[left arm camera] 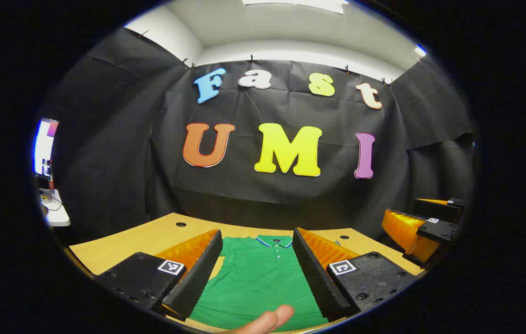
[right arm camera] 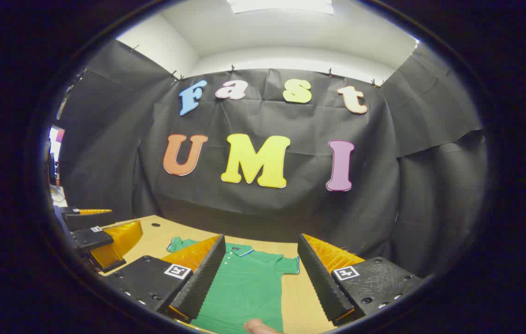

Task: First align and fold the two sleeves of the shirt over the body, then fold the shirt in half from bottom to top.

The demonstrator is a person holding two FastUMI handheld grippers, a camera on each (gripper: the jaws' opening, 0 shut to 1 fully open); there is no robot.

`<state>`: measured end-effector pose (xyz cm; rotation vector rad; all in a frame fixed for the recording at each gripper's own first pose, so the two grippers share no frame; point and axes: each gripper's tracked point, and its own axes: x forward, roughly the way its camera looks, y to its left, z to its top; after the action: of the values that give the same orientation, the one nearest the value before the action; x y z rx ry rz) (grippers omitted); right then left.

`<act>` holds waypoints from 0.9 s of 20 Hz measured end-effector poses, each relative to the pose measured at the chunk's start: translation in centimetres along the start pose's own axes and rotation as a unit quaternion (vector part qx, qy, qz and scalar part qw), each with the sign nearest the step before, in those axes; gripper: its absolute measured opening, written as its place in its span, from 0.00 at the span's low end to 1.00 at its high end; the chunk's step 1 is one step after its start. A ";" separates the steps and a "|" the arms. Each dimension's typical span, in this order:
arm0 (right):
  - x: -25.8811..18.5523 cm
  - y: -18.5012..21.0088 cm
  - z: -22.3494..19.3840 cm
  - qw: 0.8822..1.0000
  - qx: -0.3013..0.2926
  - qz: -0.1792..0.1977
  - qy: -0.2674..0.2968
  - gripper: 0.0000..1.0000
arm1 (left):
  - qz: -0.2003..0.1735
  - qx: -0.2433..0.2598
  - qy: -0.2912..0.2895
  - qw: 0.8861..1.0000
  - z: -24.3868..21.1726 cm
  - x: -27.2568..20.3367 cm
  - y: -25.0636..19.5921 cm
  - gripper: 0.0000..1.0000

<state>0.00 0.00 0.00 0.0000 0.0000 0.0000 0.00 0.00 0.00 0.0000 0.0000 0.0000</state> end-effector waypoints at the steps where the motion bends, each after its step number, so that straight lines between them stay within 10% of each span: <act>1: 0.1 -0.3 -0.3 1.000 -0.009 -0.009 0.001 0.95 | -0.001 0.010 -0.004 1.000 0.1 -0.3 0.0 0.97; 18: -0.1 -0.9 -3.4 0.999 -0.017 -0.024 0.024 0.95 | 0.004 -0.004 0.049 0.999 -3.0 0.9 -0.3 0.98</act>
<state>-0.11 -0.93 -3.40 -0.0349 0.0486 -0.0472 0.89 -0.31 -3.03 -0.0078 0.0975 0.0090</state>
